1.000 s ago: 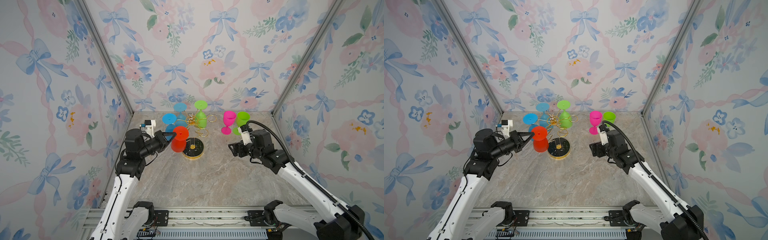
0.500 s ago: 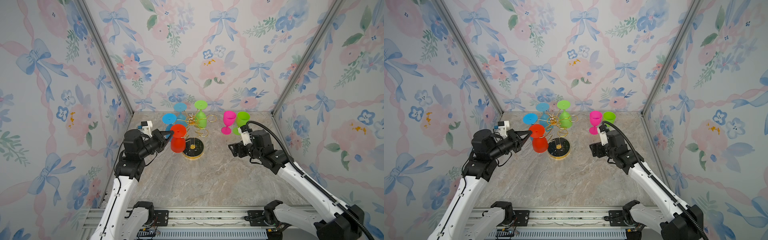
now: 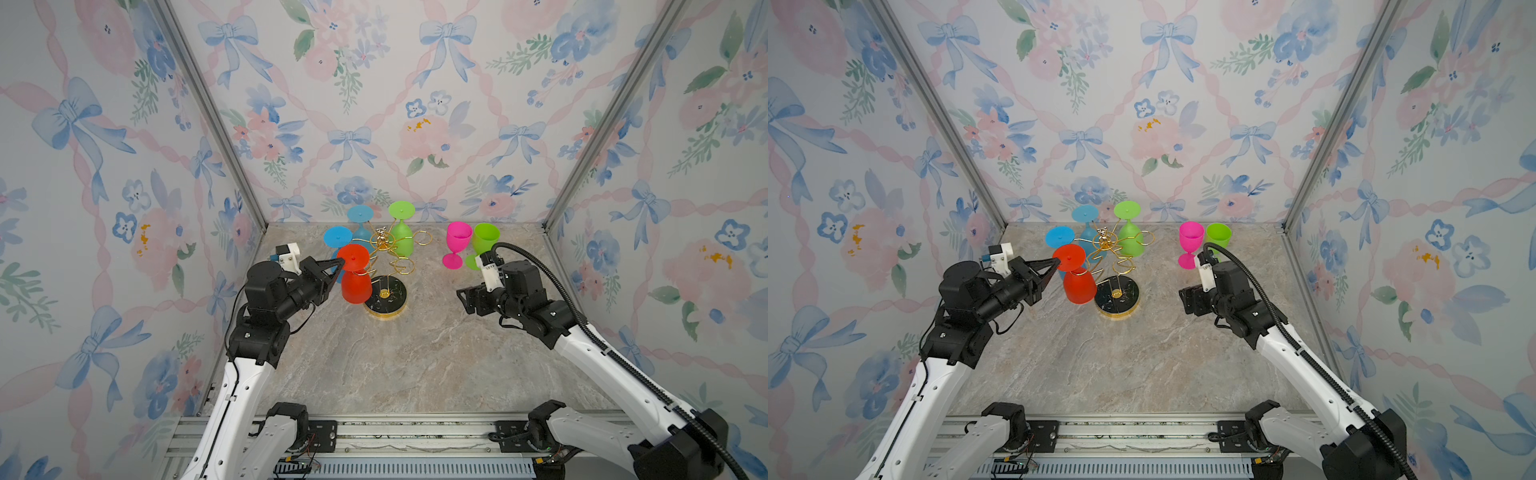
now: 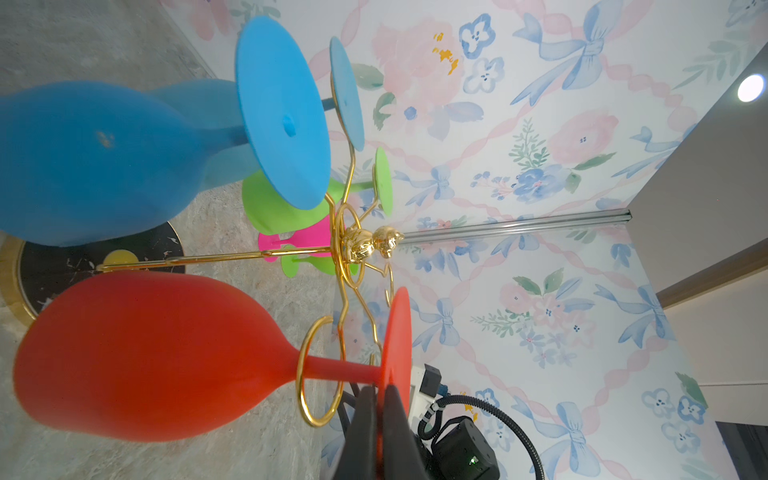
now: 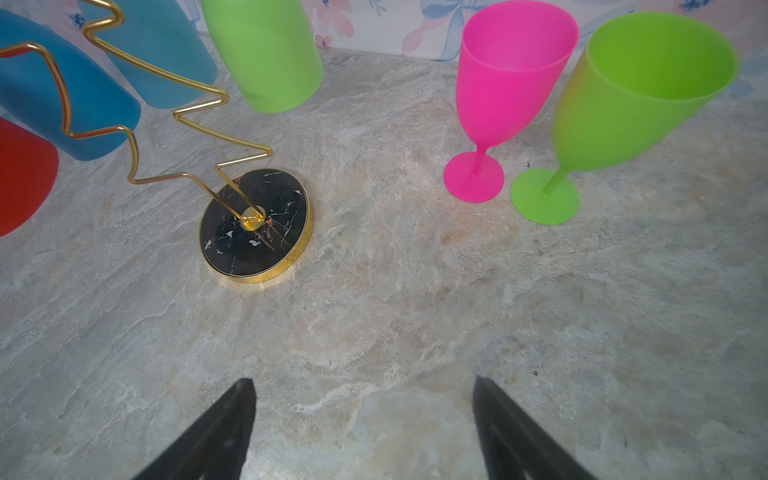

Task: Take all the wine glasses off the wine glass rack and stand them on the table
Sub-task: 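Pull the red glass off its rack hook toward the robot with the left gripper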

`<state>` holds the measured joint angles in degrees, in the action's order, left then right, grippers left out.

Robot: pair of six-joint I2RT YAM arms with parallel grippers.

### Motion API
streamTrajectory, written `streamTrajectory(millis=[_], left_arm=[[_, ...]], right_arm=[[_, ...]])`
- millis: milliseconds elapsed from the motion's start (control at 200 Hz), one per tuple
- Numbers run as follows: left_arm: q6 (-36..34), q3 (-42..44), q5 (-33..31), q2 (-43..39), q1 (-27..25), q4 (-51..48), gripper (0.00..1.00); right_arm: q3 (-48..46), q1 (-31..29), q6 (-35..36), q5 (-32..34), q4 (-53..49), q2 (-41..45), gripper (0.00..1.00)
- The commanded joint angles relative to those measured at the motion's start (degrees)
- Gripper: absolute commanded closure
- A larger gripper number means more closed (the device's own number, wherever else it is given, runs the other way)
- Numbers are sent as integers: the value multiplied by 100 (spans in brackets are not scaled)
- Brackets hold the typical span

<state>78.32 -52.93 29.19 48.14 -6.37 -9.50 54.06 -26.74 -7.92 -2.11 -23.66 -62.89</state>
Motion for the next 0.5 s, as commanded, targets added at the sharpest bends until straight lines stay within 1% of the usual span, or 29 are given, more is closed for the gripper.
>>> streamTrajectory(millis=[0, 185, 495], left_arm=[[357, -21, -350, -109, -31, 3, 100], [483, -6, -510, -86, -147, 0, 100], [346, -146, -917, 203, -756, -33, 100]], right_arm=[[-71, -53, -34, 90, 71, 53, 16], [-45, -50, -25, 91, 63, 26, 16], [-1, -51, -42, 63, 98, -52, 16]])
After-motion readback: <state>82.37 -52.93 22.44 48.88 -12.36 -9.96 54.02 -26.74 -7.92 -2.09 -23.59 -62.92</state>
